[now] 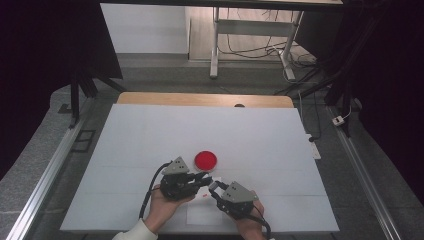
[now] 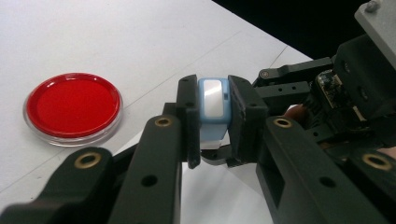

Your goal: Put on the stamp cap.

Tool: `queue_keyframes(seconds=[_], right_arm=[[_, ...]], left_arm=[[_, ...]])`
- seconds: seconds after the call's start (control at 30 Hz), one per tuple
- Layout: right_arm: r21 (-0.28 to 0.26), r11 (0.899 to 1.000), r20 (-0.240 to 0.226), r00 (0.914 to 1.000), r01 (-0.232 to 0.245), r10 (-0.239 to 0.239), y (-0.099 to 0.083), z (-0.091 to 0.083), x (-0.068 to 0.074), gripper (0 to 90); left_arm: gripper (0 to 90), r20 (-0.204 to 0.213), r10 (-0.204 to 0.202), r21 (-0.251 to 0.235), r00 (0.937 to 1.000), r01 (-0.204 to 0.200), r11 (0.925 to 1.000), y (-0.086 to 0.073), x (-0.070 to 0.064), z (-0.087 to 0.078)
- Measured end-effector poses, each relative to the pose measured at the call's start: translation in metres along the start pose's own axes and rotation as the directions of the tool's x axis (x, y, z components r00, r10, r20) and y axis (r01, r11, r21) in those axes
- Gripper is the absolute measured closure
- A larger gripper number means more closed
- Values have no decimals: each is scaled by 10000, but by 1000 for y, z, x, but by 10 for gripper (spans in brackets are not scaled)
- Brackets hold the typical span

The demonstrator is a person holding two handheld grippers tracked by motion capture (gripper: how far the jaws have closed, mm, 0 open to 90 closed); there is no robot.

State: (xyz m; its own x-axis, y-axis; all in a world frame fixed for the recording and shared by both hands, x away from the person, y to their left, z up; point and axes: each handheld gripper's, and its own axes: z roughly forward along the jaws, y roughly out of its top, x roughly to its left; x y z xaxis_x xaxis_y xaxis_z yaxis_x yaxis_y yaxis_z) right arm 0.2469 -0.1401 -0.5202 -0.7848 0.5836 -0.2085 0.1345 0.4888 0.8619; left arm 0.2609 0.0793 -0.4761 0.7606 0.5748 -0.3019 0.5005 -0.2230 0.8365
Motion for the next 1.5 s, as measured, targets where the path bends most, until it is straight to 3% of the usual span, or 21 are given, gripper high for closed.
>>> queue_keyframes(seconds=[1.03,1.5], right_arm=[[-15,10000,173,9998,14,-14,-1,0,1,650],[35,9993,460,9982,375,-377,0,-1,4,650]], left_arm=[[756,-96,54,-64,9999,-54,10000,-2,-2,4],[756,-190,135,-14,9997,-135,9999,-3,-4,5]])
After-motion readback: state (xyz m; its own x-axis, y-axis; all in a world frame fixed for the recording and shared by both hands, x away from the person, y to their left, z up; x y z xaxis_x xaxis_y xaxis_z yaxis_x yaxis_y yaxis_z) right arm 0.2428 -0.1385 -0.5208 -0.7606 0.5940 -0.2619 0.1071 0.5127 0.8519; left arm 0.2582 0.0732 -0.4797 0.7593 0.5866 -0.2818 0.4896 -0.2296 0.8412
